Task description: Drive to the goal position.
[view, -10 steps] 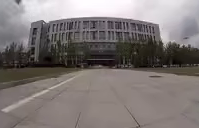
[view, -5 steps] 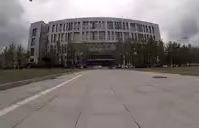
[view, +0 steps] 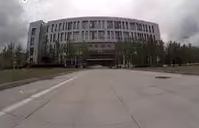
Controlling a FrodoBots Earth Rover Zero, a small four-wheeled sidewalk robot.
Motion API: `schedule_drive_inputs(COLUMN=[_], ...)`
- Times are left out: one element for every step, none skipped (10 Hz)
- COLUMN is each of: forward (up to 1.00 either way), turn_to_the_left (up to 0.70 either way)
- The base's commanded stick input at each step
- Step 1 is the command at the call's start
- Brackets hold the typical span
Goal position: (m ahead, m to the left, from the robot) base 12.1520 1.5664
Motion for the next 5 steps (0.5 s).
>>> schedule_drive_inputs(forward=[0.70,0.70,0.70,0.70,0.70], turn_to_the_left=[0.00,0.00,0.00,0.00,0.00])
